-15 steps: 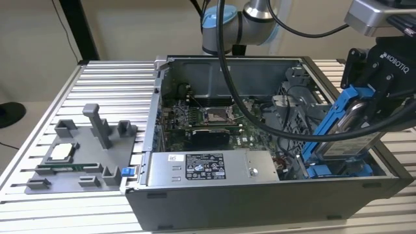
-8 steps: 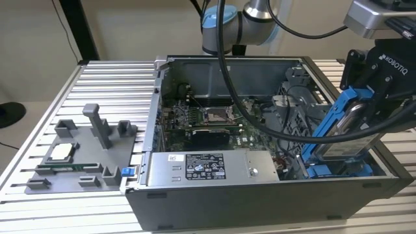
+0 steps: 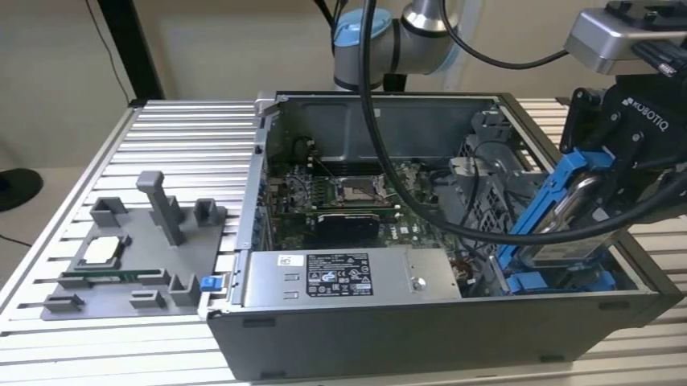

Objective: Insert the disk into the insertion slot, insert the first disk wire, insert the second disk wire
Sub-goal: 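Insert the disk into the insertion slot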

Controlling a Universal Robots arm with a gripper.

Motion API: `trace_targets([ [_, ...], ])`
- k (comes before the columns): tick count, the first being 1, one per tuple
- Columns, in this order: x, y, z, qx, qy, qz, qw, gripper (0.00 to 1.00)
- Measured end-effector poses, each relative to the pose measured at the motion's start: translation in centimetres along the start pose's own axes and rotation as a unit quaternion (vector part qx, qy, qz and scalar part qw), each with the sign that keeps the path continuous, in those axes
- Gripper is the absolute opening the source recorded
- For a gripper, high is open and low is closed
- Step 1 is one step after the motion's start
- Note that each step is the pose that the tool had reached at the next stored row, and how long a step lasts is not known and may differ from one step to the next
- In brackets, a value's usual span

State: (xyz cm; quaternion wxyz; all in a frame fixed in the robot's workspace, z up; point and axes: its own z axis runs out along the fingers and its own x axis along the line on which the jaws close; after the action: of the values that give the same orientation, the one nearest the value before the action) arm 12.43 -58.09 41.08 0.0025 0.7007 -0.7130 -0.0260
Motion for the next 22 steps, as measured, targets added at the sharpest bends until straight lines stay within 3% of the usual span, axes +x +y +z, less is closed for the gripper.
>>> trace_targets([
  [5, 0.02, -0.11, 0.47, 0.0, -0.0018, 0.0, 1.0, 0.0],
  [16, 0.07, -0.2, 2.37, 0.0, -0.0027, 0.0, 1.0, 0.0],
  [22, 0.07, -0.21, 2.43, 0.0, -0.003, 0.0, 1.0, 0.0],
])
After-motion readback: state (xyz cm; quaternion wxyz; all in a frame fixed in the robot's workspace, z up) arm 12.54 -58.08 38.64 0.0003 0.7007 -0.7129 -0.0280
